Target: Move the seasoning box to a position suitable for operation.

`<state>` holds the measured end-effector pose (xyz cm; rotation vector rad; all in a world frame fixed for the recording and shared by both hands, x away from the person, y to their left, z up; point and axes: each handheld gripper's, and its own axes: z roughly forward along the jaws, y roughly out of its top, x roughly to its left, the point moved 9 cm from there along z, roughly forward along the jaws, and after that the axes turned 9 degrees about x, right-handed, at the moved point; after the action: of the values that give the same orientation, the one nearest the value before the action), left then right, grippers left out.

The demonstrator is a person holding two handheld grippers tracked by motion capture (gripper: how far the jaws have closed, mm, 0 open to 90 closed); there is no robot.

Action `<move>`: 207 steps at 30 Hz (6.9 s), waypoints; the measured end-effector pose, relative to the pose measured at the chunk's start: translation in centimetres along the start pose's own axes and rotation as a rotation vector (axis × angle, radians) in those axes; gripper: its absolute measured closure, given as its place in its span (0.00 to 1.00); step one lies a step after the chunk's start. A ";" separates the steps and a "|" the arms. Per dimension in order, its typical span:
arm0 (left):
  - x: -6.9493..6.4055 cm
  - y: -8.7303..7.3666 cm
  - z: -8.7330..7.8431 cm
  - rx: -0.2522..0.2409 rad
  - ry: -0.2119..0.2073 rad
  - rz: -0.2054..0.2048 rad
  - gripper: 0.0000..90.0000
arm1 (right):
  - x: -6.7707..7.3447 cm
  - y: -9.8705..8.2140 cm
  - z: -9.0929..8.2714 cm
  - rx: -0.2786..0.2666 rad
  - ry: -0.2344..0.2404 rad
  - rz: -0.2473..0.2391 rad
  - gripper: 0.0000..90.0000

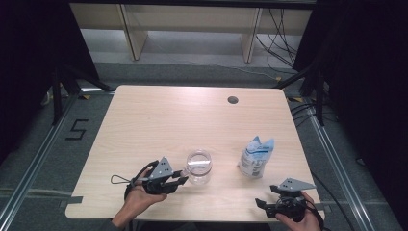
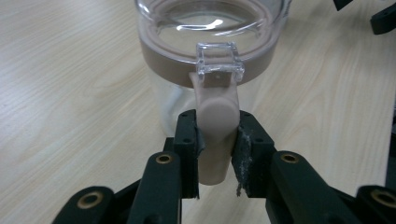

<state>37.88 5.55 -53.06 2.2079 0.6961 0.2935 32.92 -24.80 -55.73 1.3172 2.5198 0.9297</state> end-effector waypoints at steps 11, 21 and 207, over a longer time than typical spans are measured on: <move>2.2 -0.2 0.0 0.005 0.084 -0.002 0.81 | -0.2 0.1 0.0 -0.004 -0.002 -0.017 0.24; 2.0 0.4 0.7 0.007 0.050 0.028 0.81 | -0.2 0.0 0.0 -0.002 0.000 -0.012 0.24; -0.7 -1.4 -2.0 -0.030 0.089 -0.092 0.29 | 8.4 13.5 2.0 -0.338 0.086 -0.393 0.95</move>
<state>35.97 7.13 -52.78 2.1384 0.8341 0.3550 37.97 -11.62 -48.16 0.6677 2.4090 1.2600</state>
